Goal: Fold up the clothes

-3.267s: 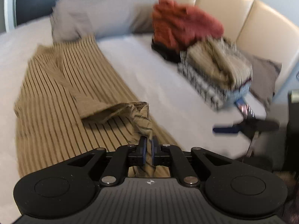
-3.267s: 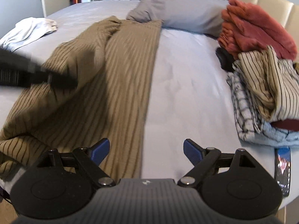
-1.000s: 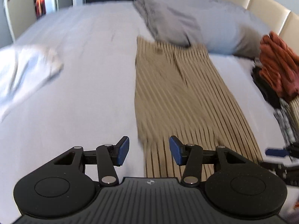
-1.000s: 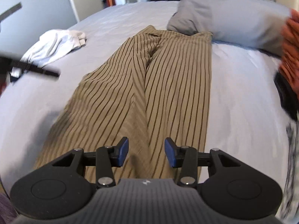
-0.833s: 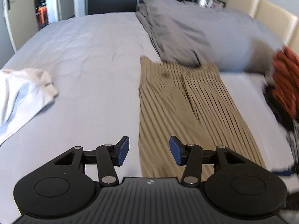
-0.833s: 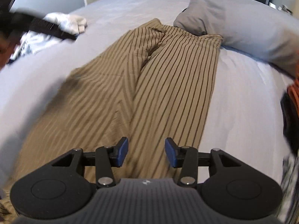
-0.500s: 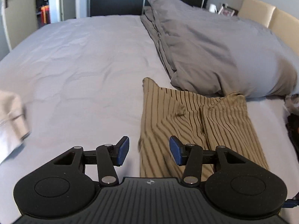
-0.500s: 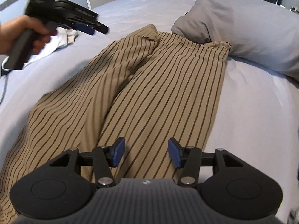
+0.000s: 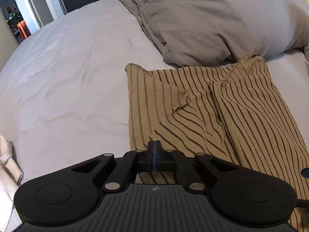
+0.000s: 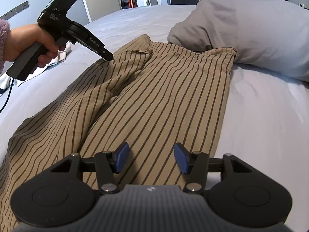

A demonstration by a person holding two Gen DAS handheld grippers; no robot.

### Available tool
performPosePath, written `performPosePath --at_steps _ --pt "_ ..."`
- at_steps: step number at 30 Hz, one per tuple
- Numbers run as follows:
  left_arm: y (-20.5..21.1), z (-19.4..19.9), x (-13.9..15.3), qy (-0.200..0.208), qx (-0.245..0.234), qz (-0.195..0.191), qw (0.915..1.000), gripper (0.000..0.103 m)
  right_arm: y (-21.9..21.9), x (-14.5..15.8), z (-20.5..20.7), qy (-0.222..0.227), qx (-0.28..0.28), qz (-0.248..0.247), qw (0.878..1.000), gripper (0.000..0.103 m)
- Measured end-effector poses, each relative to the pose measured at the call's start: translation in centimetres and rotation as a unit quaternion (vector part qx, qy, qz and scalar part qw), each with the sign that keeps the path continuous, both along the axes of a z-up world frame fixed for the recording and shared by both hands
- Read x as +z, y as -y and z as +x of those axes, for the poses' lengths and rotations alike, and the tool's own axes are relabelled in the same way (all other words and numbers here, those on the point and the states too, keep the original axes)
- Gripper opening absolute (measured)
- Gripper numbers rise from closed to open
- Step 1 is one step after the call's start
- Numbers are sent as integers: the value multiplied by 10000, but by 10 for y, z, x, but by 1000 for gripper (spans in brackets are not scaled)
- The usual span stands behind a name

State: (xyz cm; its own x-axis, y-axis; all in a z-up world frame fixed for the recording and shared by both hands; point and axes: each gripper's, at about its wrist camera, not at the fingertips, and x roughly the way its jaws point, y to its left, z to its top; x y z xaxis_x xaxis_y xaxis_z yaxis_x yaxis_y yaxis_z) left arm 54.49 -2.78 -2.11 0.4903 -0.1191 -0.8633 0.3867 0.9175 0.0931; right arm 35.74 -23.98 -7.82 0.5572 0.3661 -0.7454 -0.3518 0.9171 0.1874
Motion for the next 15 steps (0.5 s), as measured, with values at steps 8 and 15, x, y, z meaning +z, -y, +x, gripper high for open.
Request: performPosePath --at_steps 8,15 --pt "7 5 21 240 45 114 9996 2 2 9 -3 78 -6 162 9998 61" --pt "7 13 0 -39 452 258 9986 45 -2 8 -4 64 113 203 9997 61"
